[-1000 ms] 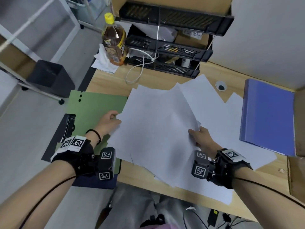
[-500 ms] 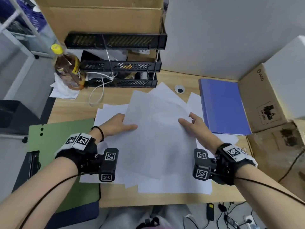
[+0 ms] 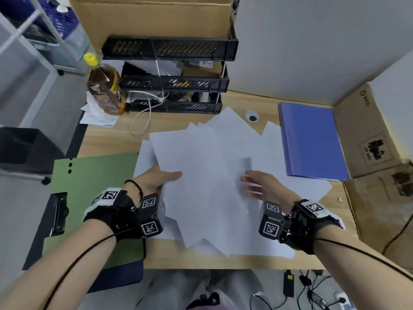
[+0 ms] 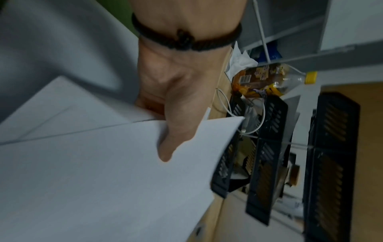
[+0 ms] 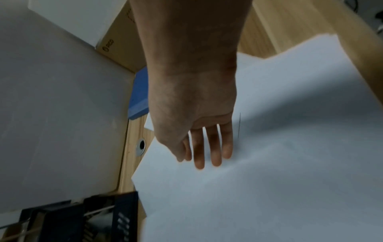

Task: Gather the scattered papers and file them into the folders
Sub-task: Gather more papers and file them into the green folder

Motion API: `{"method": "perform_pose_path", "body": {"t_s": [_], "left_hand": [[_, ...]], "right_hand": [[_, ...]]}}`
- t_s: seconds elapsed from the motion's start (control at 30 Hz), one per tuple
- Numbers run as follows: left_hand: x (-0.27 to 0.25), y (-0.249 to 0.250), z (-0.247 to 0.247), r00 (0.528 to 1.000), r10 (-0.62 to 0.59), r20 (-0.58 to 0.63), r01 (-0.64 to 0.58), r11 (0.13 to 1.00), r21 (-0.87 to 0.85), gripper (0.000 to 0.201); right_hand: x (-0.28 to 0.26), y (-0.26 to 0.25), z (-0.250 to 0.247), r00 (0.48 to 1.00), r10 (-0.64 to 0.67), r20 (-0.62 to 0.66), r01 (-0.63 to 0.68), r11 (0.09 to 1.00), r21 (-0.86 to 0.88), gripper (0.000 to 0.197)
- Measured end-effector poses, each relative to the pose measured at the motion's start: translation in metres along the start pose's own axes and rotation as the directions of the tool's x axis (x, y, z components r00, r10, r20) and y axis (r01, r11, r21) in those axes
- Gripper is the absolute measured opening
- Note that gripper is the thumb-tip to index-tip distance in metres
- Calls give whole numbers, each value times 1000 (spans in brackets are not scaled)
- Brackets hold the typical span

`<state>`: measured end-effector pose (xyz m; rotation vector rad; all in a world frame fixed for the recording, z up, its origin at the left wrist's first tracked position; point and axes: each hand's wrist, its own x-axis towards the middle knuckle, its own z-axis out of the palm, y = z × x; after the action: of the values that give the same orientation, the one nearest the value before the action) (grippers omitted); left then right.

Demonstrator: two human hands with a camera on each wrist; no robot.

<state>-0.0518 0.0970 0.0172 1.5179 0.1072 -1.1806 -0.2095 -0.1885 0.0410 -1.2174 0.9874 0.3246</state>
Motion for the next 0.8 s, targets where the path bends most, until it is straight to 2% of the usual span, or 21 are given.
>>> {"method": "perform_pose_path", "body": {"t_s": [0.07, 0.13, 0.23, 0.3, 0.33, 0.4, 0.47, 0.53, 0.57, 0.6, 0.7, 0.73, 0.8], "left_hand": [[-8, -9, 3, 999, -34, 17, 33, 998, 57, 45], [-13, -20, 4, 997, -73, 35, 68, 989, 132, 36], [-15, -34, -1, 992, -112, 65, 101, 984, 145, 37], [-14, -39, -3, 992, -109, 62, 101, 989, 112, 43], [-13, -39, -3, 995, -92, 32, 88, 991, 96, 44], [-8, -38, -1, 996, -59, -72, 66, 993, 97, 41], [-3, -38, 0, 993, -49, -111, 65, 987, 150, 45], [0, -36, 4, 995, -47, -84, 67, 965, 253, 49], [2, -35, 6, 997, -45, -64, 63, 948, 311, 48], [2, -33, 9, 998, -53, -41, 65, 930, 361, 47], [9, -32, 14, 993, -121, -7, 113, 904, 413, 43], [11, -32, 14, 990, -143, -6, 133, 908, 398, 43], [16, -31, 11, 987, -158, -17, 154, 923, 353, 43]], "right_hand": [[7, 1, 14, 999, 28, -27, -28, 999, -32, 14], [16, 8, 20, 993, 53, -103, -63, 994, -91, 12], [22, 26, 12, 972, 72, -223, -119, 972, -201, 11], [20, 38, 5, 953, 125, -275, -186, 960, -208, 25], [17, 42, 4, 942, 155, -297, -214, 961, -177, 26], [17, 49, 3, 927, 195, -320, -231, 970, -80, 12], [21, 52, 2, 929, 214, -301, -223, 975, 7, 12], [25, 53, 4, 949, 205, -240, -200, 979, 47, 16], [27, 52, 7, 962, 183, -201, -180, 983, 33, 12], [26, 50, 11, 976, 160, -147, -159, 987, 19, 7], [24, 41, 12, 988, 147, 43, -146, 989, -39, 19], [23, 39, 7, 985, 159, 68, -157, 987, -37, 20], [21, 38, -9, 984, 179, 9, -179, 984, -5, 17]]}}
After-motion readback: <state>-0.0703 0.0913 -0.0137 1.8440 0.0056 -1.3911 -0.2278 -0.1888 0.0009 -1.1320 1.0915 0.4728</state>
